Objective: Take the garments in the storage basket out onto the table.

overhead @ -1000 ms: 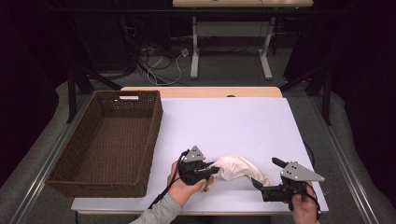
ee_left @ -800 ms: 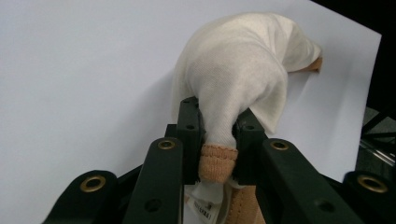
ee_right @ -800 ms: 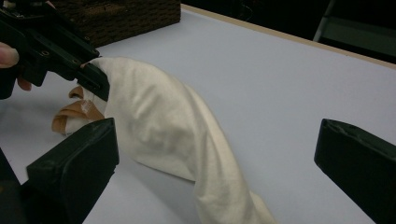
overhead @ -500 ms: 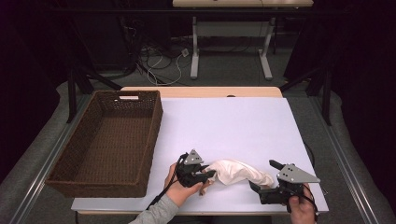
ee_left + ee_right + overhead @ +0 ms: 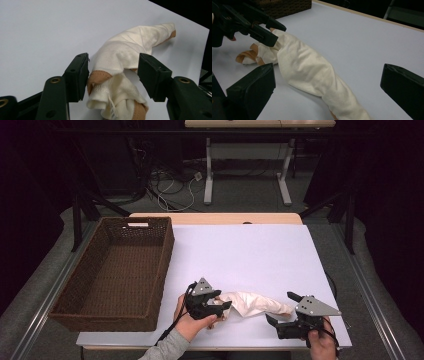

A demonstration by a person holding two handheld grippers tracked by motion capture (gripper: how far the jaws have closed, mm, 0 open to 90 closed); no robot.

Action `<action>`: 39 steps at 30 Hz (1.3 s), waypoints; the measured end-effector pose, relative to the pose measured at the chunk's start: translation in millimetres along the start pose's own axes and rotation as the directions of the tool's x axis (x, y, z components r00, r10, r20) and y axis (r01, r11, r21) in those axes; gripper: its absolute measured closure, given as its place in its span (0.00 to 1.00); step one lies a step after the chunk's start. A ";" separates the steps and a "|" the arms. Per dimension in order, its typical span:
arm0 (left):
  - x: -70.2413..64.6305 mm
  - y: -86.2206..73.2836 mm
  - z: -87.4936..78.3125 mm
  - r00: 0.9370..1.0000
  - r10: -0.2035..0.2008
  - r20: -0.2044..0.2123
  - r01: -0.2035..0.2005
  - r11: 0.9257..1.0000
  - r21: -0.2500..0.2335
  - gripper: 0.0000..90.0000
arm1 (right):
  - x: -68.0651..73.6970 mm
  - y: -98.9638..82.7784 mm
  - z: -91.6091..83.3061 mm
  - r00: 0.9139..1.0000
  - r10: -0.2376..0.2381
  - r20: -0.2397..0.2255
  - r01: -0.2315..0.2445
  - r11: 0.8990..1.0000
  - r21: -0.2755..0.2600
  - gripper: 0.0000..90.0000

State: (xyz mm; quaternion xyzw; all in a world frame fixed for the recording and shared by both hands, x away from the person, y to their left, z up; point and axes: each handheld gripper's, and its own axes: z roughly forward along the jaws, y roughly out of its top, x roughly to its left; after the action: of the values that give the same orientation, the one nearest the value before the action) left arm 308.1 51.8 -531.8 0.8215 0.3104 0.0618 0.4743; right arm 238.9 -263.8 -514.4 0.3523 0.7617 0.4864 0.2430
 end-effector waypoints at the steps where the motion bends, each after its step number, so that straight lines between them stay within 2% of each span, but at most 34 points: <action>1: -0.2 0.2 -1.6 1.000 -0.010 0.002 0.010 1.000 -0.008 0.45 | 0.0 -0.1 0.6 1.000 -0.003 -0.004 0.003 1.000 -0.003 0.00; 2: 0.7 0.7 -3.4 1.000 0.001 -0.002 -0.001 1.000 -0.011 0.44 | 0.5 -0.2 1.3 1.000 -0.003 0.000 0.003 1.000 -0.004 0.00; 7: 1.6 1.7 -10.9 1.000 -0.005 -0.005 0.005 0.999 -0.034 0.45 | 1.7 -0.6 3.0 1.000 -0.004 0.000 0.004 1.000 0.000 0.00; 9: 3.0 2.1 -14.9 1.000 0.006 0.003 -0.006 0.999 -0.042 0.46 | 2.3 -0.6 3.6 1.000 -0.003 -0.003 0.003 1.000 0.001 0.00; 12: 3.8 1.1 -19.7 1.000 0.000 0.004 0.000 0.998 -0.059 0.48 | 3.9 -0.5 6.0 1.000 0.001 -0.006 -0.001 1.000 0.004 0.00; 13: 4.3 0.4 -20.6 1.000 -0.002 -0.007 0.002 0.997 -0.073 0.48 | 4.8 -0.1 7.2 1.000 0.003 -0.009 -0.003 1.000 0.005 0.00; 15: 6.8 0.0 -24.3 0.999 -0.029 0.022 0.030 0.997 -0.068 0.48 | 6.7 1.1 9.5 1.000 0.004 -0.001 -0.004 1.000 0.009 0.00; 16: 6.9 -0.6 -24.5 0.999 -0.041 0.026 0.043 0.996 -0.080 0.50 | 8.3 1.8 11.8 1.000 0.004 -0.005 -0.004 1.000 0.005 0.00; 18: 8.0 -0.6 -29.1 0.998 -0.057 0.016 0.058 0.996 -0.066 0.49 | 11.6 2.7 15.3 1.000 0.004 -0.013 -0.004 1.000 0.008 0.00; 19: 8.9 -0.5 -30.1 0.999 -0.050 0.018 0.051 0.997 -0.063 0.48 | 13.8 3.0 17.5 1.000 0.001 -0.020 -0.001 1.000 0.015 0.00; 21: 8.7 -1.5 -32.4 0.997 -0.070 0.019 0.071 0.995 -0.071 0.45 | 16.5 2.8 20.1 1.000 -0.009 -0.022 0.010 1.000 0.028 0.00; 25: 11.0 -4.2 -36.4 0.999 -0.048 -0.016 0.047 0.997 -0.064 0.35 | 22.8 1.4 26.7 1.000 -0.005 -0.026 0.006 0.999 0.041 0.00; 29: 14.6 -7.1 -39.4 0.997 -0.080 -0.021 0.079 0.995 -0.058 0.28 | 26.6 2.7 29.5 0.999 -0.017 -0.028 0.018 0.999 0.042 0.00; 30: 14.4 -8.5 -39.1 0.995 -0.098 -0.021 0.096 0.993 -0.072 0.27 | 27.3 2.7 29.7 0.999 -0.016 -0.028 0.017 0.999 0.042 0.00; 31: 15.8 -8.9 -40.4 0.996 -0.086 -0.026 0.084 0.995 -0.061 0.25 | 27.7 2.4 30.5 1.000 -0.016 -0.021 0.017 0.999 0.042 0.00; 33: 16.0 -10.8 -39.5 0.994 -0.107 -0.023 0.105 0.992 -0.070 0.21 | 28.7 1.7 31.2 1.000 -0.012 0.019 0.011 0.999 0.041 0.00; 36: 17.9 -13.6 -39.6 0.992 -0.112 -0.051 0.110 0.992 -0.056 0.16 | 27.1 0.6 33.6 0.999 0.006 0.040 -0.008 0.999 0.051 0.00; 37: 18.0 -14.8 -39.4 0.990 -0.134 -0.042 0.132 0.990 -0.057 0.16 | 26.8 0.1 34.2 0.998 0.014 0.053 -0.017 0.999 0.050 0.00; 39: 18.7 -16.1 -39.7 0.988 -0.151 -0.043 0.148 0.987 -0.053 0.14 | 26.6 -0.5 35.7 0.997 0.020 0.073 -0.024 0.998 0.054 0.00</action>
State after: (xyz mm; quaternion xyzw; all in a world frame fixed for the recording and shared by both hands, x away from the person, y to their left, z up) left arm 300.1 97.7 -527.0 0.7822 0.3806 0.0530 0.4905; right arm 247.4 -223.1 -530.2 0.3845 0.7616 0.4550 0.2552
